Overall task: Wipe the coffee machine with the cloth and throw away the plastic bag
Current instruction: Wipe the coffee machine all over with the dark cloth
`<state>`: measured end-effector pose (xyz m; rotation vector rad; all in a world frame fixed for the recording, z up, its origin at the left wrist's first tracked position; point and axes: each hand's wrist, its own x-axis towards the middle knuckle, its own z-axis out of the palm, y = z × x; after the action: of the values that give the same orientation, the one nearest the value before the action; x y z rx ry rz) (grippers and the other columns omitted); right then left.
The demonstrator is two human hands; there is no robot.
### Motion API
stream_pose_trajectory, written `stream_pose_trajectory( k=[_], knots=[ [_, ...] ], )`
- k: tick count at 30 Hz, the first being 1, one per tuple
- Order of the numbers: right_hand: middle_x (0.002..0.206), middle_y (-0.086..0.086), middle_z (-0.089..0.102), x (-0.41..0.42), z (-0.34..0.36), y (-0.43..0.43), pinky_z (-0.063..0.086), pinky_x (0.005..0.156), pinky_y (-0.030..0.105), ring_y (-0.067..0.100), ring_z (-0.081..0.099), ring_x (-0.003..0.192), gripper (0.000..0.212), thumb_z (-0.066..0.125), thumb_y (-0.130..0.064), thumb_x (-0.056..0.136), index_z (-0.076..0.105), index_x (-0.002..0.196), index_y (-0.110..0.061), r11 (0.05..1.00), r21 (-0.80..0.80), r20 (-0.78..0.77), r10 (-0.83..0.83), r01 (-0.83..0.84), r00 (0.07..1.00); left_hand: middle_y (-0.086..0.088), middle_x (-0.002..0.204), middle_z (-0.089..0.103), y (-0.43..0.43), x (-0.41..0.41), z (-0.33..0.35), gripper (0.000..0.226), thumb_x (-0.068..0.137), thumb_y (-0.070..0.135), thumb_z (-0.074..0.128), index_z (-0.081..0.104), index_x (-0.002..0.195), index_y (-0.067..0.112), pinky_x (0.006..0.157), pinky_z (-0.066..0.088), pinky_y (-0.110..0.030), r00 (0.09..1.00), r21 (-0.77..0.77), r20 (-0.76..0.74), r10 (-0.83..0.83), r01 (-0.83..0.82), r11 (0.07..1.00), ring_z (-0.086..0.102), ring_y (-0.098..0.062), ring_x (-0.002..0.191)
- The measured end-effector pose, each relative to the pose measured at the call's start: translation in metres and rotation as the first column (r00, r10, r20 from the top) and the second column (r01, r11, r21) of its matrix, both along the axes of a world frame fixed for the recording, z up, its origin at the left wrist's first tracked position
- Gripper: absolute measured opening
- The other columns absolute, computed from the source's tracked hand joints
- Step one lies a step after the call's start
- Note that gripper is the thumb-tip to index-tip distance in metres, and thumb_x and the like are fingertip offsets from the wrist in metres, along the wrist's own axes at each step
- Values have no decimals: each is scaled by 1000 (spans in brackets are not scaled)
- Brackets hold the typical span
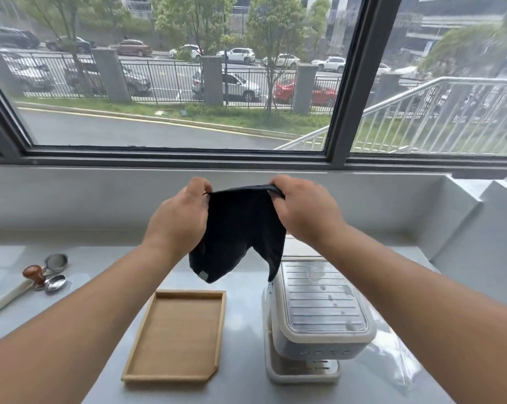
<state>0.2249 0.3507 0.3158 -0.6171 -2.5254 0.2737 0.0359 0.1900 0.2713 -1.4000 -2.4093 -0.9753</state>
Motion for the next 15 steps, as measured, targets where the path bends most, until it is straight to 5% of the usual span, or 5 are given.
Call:
stream_pose_trajectory(
  k=[3,6,10,15],
  knots=[
    [77,-4,63,19,21,24,43,59,39,30,56,72,14,48,-26,101,62,99,-23,999,3,-78,-52,52,996,10,92,61,21,10,24,27,103,47,55,53,124,29,71,48,-41,992,-24,-64,-109,107,994,60,-26,81],
    [79,0,65,39,35,47,45,61,40,30,57,73,18,48,-24,102,66,105,-22,995,10,-121,-100,102,988,8,98,57,44,21,42,25,102,40,59,66,115,21,75,46,-39,971,-108,-155,-182,166,980,62,-26,89],
    [70,-5,59,63,41,69,34,57,35,27,55,67,17,48,-22,102,64,98,-21,990,7,-181,-140,143,974,7,100,58,70,44,51,12,103,33,56,61,107,22,72,43,-37,965,-65,-139,-223,216,974,60,-28,88],
    [71,-3,62,85,29,84,43,55,38,23,56,66,17,47,-24,102,63,98,-21,984,-49,-173,-177,171,969,4,89,72,89,70,35,16,103,45,47,50,100,29,58,45,-37,969,-117,-109,-220,208,971,61,-28,74]
  ],
)
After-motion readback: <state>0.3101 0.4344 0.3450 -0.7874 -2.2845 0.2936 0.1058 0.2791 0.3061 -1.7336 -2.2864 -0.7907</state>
